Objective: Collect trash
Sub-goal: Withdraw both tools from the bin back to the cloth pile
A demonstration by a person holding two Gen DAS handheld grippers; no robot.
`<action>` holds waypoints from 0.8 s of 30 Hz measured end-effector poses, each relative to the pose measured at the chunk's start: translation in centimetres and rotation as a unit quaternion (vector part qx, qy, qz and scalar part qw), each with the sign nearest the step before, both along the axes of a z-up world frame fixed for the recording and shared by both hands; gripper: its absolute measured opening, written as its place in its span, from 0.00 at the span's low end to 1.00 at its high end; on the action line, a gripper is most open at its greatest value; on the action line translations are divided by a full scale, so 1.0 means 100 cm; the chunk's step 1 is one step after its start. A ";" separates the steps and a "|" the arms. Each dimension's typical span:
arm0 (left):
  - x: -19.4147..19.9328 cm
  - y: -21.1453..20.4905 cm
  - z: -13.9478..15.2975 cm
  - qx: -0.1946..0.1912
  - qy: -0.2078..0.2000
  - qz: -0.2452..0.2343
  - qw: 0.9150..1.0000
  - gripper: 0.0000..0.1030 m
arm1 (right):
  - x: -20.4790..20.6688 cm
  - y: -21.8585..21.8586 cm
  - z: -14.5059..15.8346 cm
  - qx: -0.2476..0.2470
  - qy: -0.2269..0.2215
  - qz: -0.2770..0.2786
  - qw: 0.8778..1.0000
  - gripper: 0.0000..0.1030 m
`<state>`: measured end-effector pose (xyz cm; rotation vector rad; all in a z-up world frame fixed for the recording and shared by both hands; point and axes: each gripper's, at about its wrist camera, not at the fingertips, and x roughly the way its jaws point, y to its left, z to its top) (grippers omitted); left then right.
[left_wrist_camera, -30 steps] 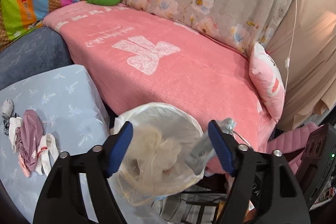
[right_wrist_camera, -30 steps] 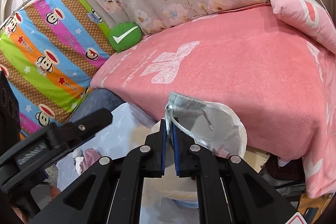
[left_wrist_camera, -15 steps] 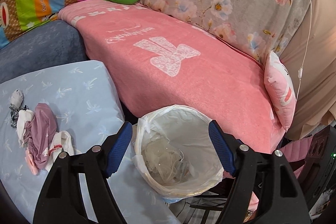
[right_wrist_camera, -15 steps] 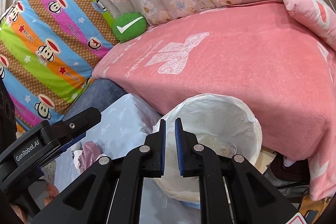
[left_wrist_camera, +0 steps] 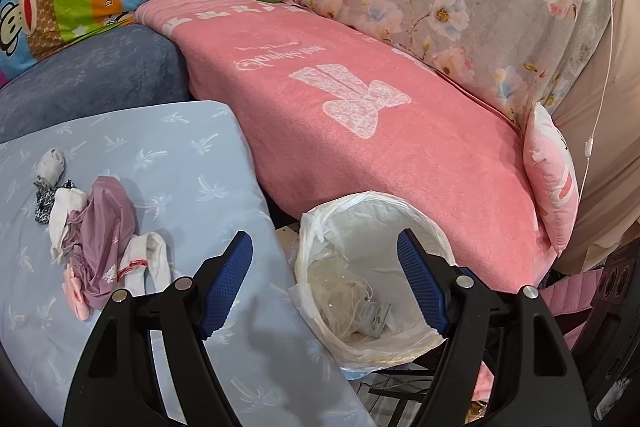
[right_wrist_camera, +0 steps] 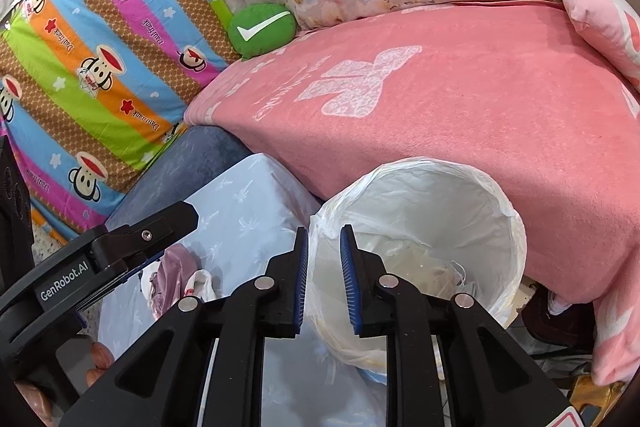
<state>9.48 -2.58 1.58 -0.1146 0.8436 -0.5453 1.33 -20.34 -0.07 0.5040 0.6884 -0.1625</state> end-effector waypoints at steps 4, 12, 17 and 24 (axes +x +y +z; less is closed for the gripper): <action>0.000 0.012 -0.005 0.002 0.004 0.011 1.000 0.69 | 0.003 0.010 -0.003 -0.001 0.005 0.011 1.000 0.18; 0.005 0.048 -0.024 0.014 0.029 0.052 0.998 0.71 | 0.011 0.037 -0.009 -0.008 0.014 0.039 0.999 0.19; 0.005 0.076 -0.037 0.026 0.035 0.079 0.996 0.71 | 0.017 0.060 -0.014 -0.012 0.022 0.063 0.998 0.19; 0.006 0.120 -0.062 0.050 0.054 0.120 0.990 0.71 | 0.024 0.094 -0.021 -0.021 0.031 0.097 0.995 0.20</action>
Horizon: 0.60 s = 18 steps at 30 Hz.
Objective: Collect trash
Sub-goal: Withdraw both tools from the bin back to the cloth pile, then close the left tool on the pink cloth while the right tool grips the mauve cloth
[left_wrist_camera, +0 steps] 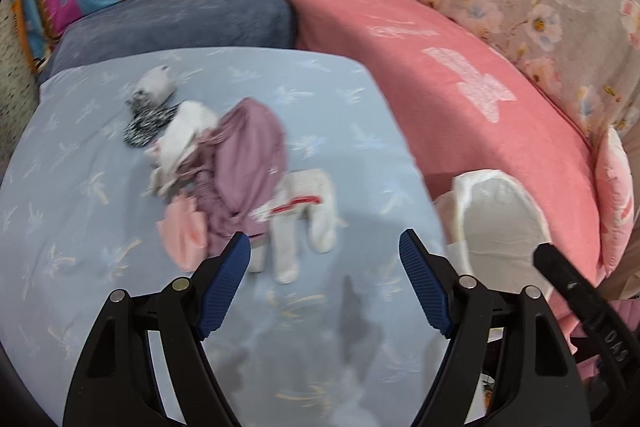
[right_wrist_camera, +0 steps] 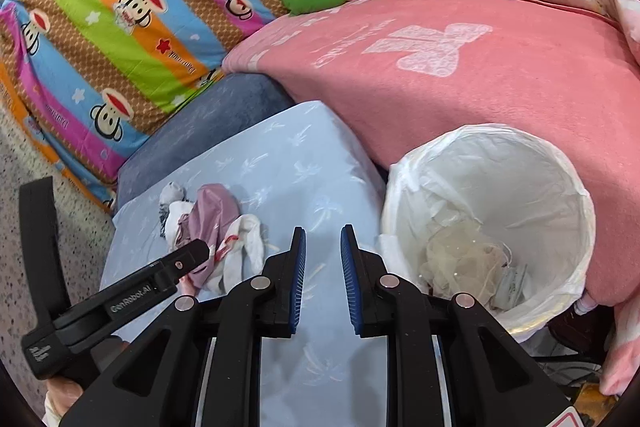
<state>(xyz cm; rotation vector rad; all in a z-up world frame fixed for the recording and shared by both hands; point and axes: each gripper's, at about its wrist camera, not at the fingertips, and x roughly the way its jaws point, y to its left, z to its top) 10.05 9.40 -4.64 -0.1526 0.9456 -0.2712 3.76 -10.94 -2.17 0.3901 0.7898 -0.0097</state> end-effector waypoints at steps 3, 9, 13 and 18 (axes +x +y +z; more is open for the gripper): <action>0.000 0.023 -0.011 0.010 0.007 0.018 1.000 0.71 | 0.004 0.017 -0.005 -0.003 0.006 0.015 1.000 0.23; 0.004 0.063 -0.032 0.020 0.027 0.052 0.998 0.71 | 0.015 0.046 -0.018 -0.001 0.024 0.043 0.999 0.23; 0.007 0.079 -0.045 0.018 0.043 0.063 0.997 0.71 | 0.025 0.069 -0.025 -0.006 0.034 0.062 0.998 0.23; 0.013 0.086 -0.052 0.010 0.051 0.060 0.997 0.69 | 0.041 0.092 -0.034 -0.011 0.044 0.082 0.996 0.23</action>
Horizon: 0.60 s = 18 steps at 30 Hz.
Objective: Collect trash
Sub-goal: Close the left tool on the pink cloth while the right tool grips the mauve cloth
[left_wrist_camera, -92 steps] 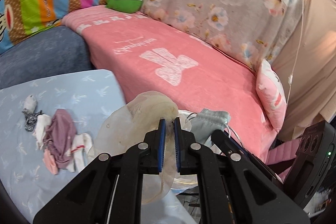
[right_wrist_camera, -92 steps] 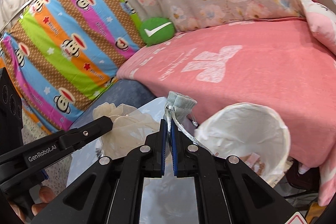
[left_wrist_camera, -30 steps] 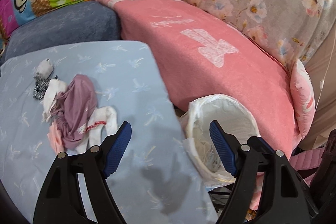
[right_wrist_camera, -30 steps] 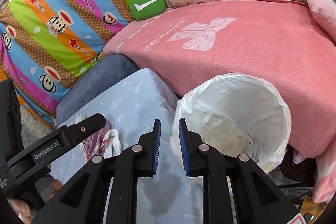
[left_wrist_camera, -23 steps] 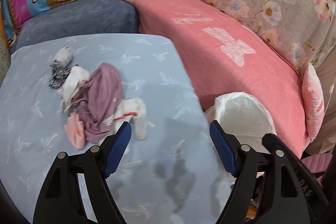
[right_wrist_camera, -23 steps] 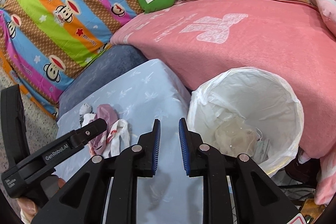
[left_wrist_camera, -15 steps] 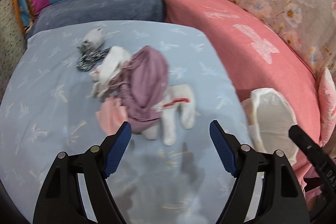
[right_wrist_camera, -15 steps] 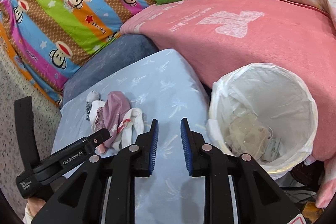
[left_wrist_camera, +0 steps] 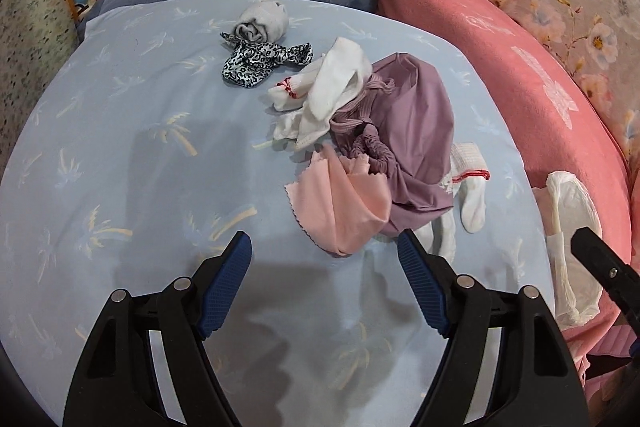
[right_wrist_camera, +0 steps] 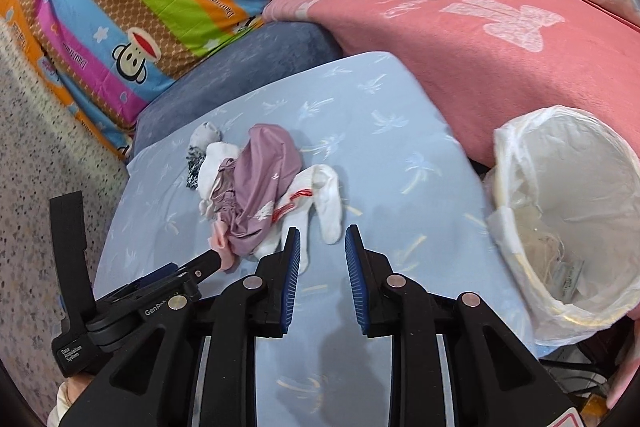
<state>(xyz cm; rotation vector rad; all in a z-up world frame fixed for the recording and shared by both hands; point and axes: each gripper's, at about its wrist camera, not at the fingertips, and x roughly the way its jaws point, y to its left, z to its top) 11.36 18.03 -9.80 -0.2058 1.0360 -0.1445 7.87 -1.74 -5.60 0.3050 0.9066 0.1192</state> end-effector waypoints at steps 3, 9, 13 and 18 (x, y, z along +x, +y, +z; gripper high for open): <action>0.007 0.002 -0.006 -0.008 0.008 -0.005 1.000 0.63 | 0.012 0.012 -0.004 0.004 0.006 0.009 1.000 0.23; 0.021 0.008 -0.019 -0.029 0.035 -0.006 0.999 0.42 | 0.040 0.031 -0.009 0.007 0.015 0.022 1.000 0.23; 0.025 0.016 -0.020 -0.052 0.043 -0.009 0.998 0.21 | 0.058 0.044 -0.015 0.009 0.023 0.030 0.999 0.24; 0.025 0.023 -0.019 -0.062 0.043 -0.014 0.997 0.09 | 0.080 0.063 -0.028 0.004 0.037 0.043 0.998 0.24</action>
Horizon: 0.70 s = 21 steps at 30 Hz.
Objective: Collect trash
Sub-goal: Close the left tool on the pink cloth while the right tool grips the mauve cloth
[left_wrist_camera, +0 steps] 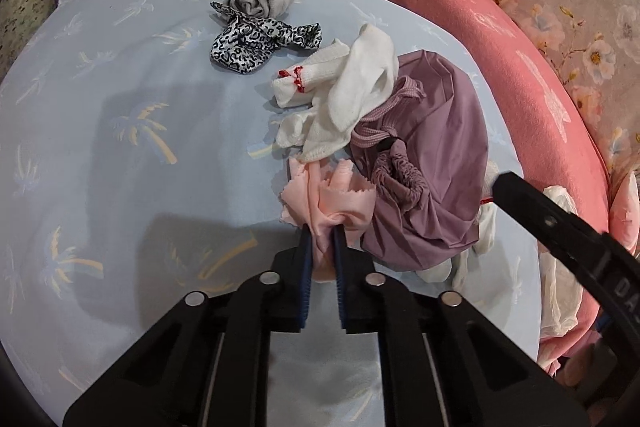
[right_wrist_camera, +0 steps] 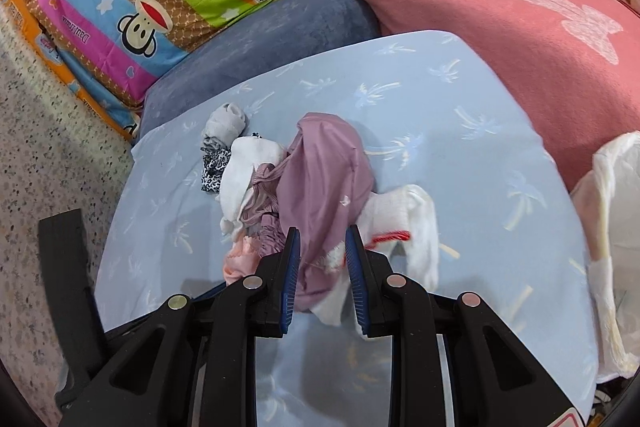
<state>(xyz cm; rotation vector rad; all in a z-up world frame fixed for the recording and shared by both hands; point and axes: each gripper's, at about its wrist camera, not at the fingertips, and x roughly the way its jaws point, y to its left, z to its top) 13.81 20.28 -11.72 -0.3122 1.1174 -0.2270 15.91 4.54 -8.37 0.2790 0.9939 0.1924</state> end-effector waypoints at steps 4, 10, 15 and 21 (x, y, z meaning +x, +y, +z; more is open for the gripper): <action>0.001 0.004 -0.001 -0.004 0.005 -0.001 1.000 0.07 | 0.011 0.011 -0.017 -0.008 0.017 0.002 1.000 0.27; -0.001 0.008 -0.002 -0.013 0.013 0.000 1.000 0.07 | 0.010 0.017 -0.032 -0.007 0.032 0.009 0.999 0.09; -0.004 0.005 0.008 -0.015 0.003 -0.004 1.000 0.06 | -0.001 0.015 -0.013 -0.002 0.008 0.012 1.000 0.02; -0.011 -0.009 0.030 -0.019 -0.019 -0.013 1.000 0.06 | -0.021 0.004 0.028 -0.001 -0.042 0.007 0.999 0.02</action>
